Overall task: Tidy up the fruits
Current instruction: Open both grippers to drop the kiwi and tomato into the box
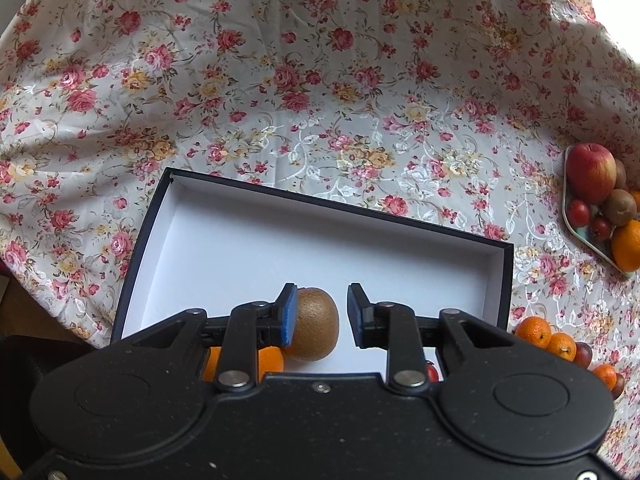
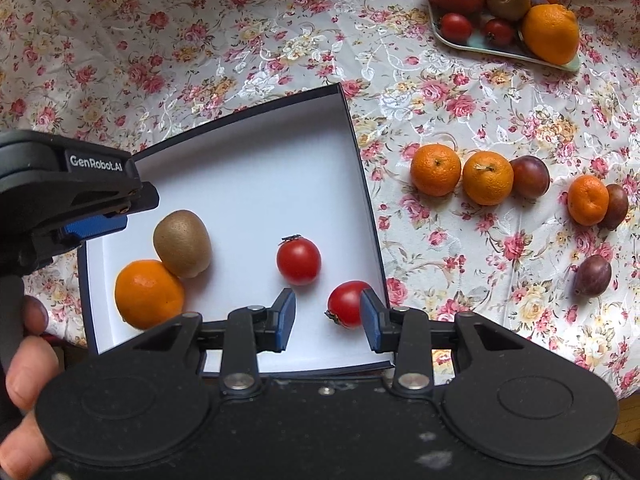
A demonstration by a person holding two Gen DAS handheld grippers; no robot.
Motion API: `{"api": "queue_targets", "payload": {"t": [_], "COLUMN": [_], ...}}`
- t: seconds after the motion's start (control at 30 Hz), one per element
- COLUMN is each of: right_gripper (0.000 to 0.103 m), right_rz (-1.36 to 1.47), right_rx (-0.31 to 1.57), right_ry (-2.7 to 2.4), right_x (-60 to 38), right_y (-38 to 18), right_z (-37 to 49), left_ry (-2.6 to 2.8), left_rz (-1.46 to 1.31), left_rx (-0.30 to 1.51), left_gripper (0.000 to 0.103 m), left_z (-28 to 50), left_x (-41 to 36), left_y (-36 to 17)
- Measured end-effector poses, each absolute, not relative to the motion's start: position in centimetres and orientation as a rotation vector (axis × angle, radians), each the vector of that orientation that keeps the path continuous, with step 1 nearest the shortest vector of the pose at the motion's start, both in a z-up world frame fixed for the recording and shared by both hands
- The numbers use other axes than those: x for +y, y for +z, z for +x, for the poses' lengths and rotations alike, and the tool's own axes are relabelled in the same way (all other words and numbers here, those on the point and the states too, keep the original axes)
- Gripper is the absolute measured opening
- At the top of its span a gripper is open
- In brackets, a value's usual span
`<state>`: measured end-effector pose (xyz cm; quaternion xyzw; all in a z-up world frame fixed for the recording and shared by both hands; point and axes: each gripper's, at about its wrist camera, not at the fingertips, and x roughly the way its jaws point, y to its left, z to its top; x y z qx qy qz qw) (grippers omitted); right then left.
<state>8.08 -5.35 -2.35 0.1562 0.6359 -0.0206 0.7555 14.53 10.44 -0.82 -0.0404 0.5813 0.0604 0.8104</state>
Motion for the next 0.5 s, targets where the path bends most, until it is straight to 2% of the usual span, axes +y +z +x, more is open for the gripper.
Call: {"api": "queue_targets", "payload": {"t": [0.5], "right_gripper": [0.039], "right_rz": [0.358], "right_rx": [1.471], "right_ry": [-0.137], "right_x": [-8.5], "right_y": [-2.8], "right_z": [7.6], "left_ry": [0.081], "left_rz": [-0.018], "left_rx": [1.257], "left_gripper": [0.038], "left_z": [14.4], "left_x": [7.6], "left_y": [-0.9]}}
